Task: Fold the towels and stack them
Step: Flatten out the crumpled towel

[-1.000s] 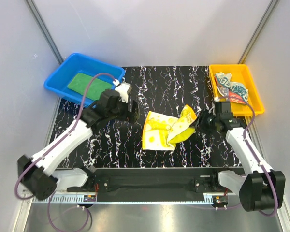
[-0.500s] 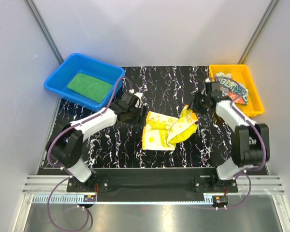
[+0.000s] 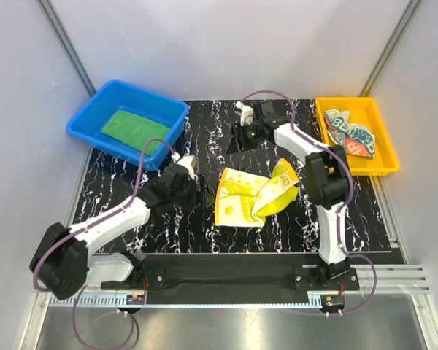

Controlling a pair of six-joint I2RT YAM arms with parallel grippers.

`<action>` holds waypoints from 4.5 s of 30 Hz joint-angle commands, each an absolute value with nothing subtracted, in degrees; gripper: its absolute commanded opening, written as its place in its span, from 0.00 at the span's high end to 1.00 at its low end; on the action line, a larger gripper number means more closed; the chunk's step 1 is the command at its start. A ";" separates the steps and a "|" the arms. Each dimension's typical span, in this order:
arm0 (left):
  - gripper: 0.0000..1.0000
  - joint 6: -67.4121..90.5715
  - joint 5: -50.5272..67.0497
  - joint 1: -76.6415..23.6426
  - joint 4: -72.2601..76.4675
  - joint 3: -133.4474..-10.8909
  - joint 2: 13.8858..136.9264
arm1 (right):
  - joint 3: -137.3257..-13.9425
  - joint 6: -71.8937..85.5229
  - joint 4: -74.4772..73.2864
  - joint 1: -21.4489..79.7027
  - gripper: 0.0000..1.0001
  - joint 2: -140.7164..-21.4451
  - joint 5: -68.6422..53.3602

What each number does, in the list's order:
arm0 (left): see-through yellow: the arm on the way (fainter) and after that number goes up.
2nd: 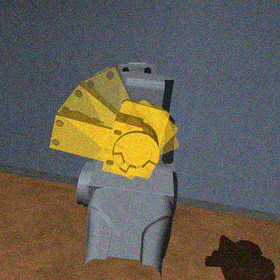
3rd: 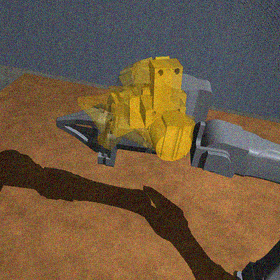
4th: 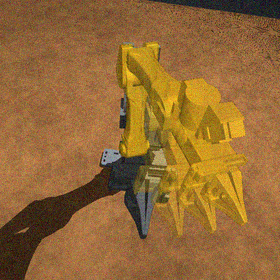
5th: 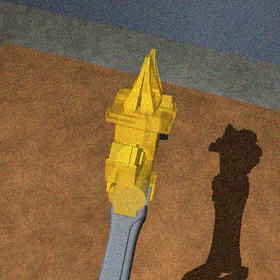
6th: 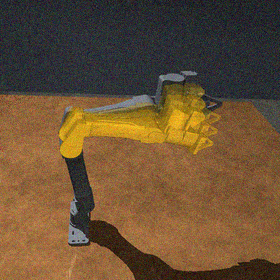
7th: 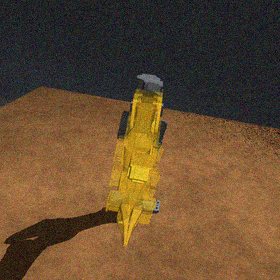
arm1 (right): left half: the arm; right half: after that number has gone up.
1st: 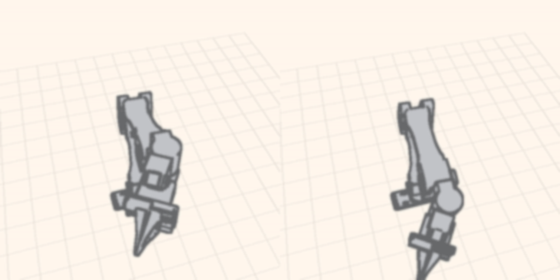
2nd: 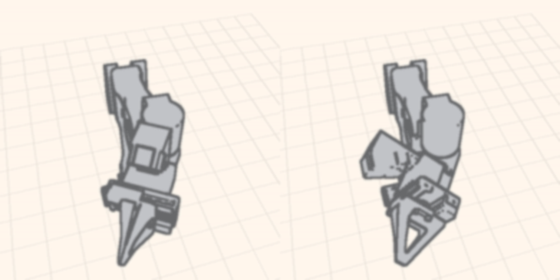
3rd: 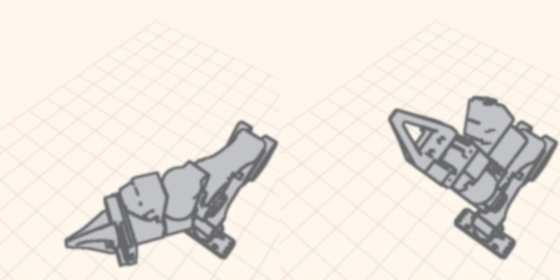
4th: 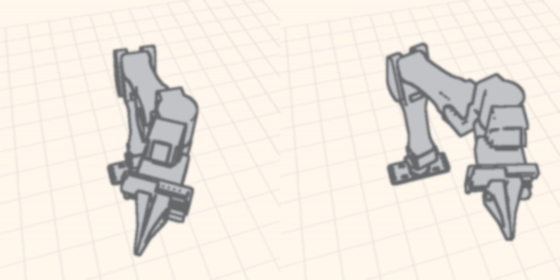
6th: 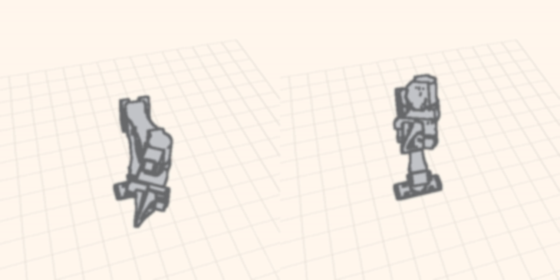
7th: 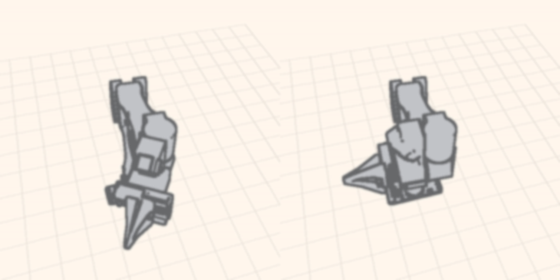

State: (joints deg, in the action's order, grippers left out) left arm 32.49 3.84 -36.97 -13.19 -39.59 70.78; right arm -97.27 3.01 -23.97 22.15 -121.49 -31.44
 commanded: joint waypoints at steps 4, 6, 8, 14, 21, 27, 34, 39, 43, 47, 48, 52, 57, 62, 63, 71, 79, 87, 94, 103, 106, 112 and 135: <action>0.19 33.40 0.88 -37.09 -9.14 -39.02 61.79 | -105.63 -5.09 -29.86 22.85 0.42 -129.98 -40.51; 0.19 33.31 0.88 -37.09 -9.58 -39.11 60.56 | -107.92 -7.81 -32.24 23.46 0.41 -132.53 -39.82; 0.19 33.31 0.70 -37.00 -9.84 -38.67 59.86 | -108.28 -10.27 -34.53 24.26 0.40 -133.68 -39.38; 0.19 33.66 0.18 -37.09 -9.58 -37.71 58.97 | -104.51 -14.93 -36.39 24.96 0.41 -133.33 -38.23; 0.19 33.93 0.18 -37.09 -9.58 -37.09 58.71 | -100.81 -18.02 -35.86 26.45 0.45 -132.98 -34.65; 0.19 34.45 0.18 -37.09 -10.28 -36.39 57.04 | -99.15 -17.06 -34.11 28.21 0.55 -133.07 -27.80; 0.20 35.77 -0.45 -37.09 -11.95 -34.81 58.88 | -93.36 -12.67 -28.84 28.21 0.97 -129.39 -20.49; 0.21 36.21 -0.35 -38.67 -11.17 -33.41 63.54 | -87.99 -6.78 -24.00 27.69 1.00 -124.64 -14.69; 0.22 37.35 0.95 -40.78 -6.69 -31.47 66.26 | -84.30 1.64 -23.56 26.81 1.00 -121.38 -11.61; 0.25 38.14 2.37 -41.66 -1.95 -31.64 70.47 | -79.90 7.37 -22.51 26.10 1.00 -117.52 -9.13; 0.26 38.32 2.63 -41.75 -1.32 -32.08 71.45 | -78.41 7.99 -21.54 26.10 1.00 -117.07 -9.14; 0.30 40.07 4.48 -42.71 1.57 -32.17 75.75 | -77.52 9.14 -21.44 26.02 1.00 -116.98 -7.83; 0.33 43.67 2.29 -45.52 2.20 -31.91 79.88 | -77.43 8.79 -21.10 25.66 1.00 -117.25 -7.12; 0.37 46.84 0.18 -48.34 2.55 -32.52 84.63 | -76.73 8.96 -20.48 25.58 1.00 -116.37 -7.91; 0.38 47.28 0.18 -48.51 2.37 -33.04 85.33 | -76.47 8.96 -20.13 25.58 1.00 -116.19 -8.00; 0.59 47.99 -4.83 -49.31 -1.67 -33.31 90.43 | -73.92 8.88 -19.07 25.58 1.00 -112.86 -7.65; 1.00 44.57 -6.32 -49.31 -7.01 -39.19 92.82 | -73.30 10.11 -18.98 25.58 1.00 -106.63 -7.12; 1.00 23.34 -19.50 -49.22 -20.56 -55.53 77.01 | -72.95 10.90 -19.07 25.49 1.00 -90.63 0.95; 1.00 9.24 -15.15 -49.39 -28.91 -71.53 67.34 | -75.41 8.35 -22.06 25.58 1.00 -68.16 6.32; 1.00 5.88 2.00 -54.92 -34.89 -84.19 58.36 | -71.90 7.91 -24.97 25.66 1.00 -38.72 -4.28; 1.00 8.17 5.00 -57.21 -34.63 -86.74 57.66 | -70.40 10.63 -23.82 25.66 1.00 -32.20 -7.55; 1.00 9.49 6.07 -59.15 -34.28 -89.83 58.10 | -70.14 12.48 -25.92 25.49 1.00 -32.24 -6.51; 1.00 18.28 16.00 -34.55 -17.47 -57.04 85.85 | -36.57 29.79 -6.95 26.10 0.42 -62.28 -13.54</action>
State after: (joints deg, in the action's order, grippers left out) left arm 19.29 12.56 -35.66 -20.47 -55.27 83.35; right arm -37.74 27.55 -14.06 25.78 -59.02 -13.63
